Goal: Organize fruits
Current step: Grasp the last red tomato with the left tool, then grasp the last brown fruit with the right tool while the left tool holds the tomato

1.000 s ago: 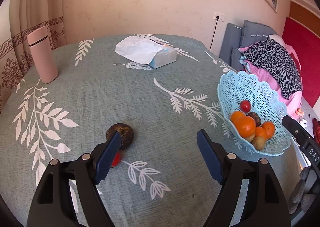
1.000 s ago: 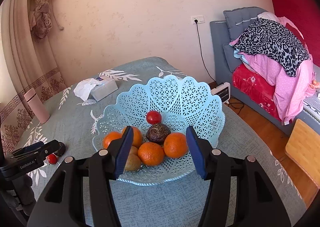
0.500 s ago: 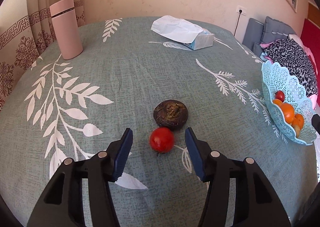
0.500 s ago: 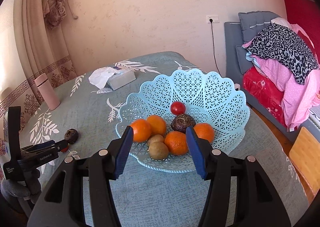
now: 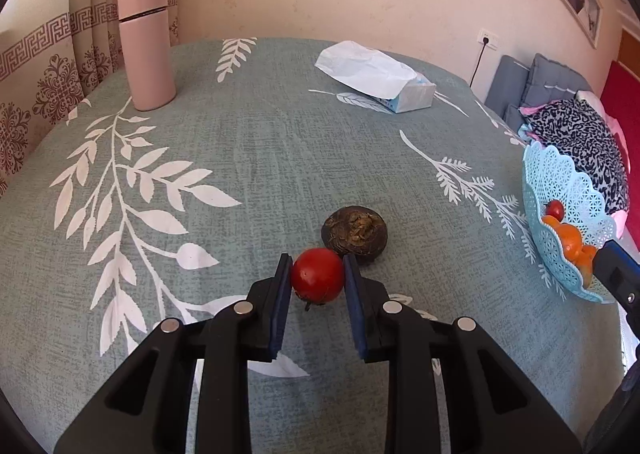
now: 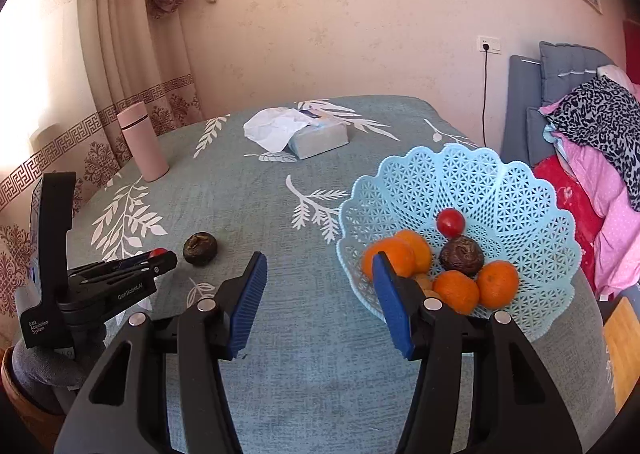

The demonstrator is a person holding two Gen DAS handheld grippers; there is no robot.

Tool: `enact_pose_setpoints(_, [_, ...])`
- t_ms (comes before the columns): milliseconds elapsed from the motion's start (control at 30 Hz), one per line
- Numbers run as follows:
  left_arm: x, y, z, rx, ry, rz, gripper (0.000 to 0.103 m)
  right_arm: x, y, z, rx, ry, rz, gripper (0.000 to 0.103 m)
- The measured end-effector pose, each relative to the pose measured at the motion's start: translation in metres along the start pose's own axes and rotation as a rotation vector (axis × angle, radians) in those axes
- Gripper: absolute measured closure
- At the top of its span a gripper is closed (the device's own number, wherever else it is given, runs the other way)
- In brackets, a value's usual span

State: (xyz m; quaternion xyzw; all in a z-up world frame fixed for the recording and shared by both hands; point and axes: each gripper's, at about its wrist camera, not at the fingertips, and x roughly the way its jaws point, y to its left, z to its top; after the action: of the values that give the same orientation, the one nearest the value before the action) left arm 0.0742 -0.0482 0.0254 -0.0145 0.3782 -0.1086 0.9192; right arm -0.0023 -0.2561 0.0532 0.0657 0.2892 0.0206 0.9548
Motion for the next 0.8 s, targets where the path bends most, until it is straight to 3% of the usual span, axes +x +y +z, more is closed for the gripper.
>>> enact_pose_setpoints(200, [-0.015,0.017,0.003,-0.047,-0.072,0.089,0.077,0.036,0.034,0.008,-0.059,0.098,0.092,0.046])
enact_pose_setpoints(433, [-0.02,0.036,0.003,-0.096,-0.073,0.118,0.077,0.086,0.068,0.016,-0.055,0.232,0.191,0.046])
enact_pose_setpoints(800, [-0.021,0.048,0.004,-0.141,-0.068,0.125,0.077,0.143,0.104,0.024,-0.123,0.297,0.177,0.046])
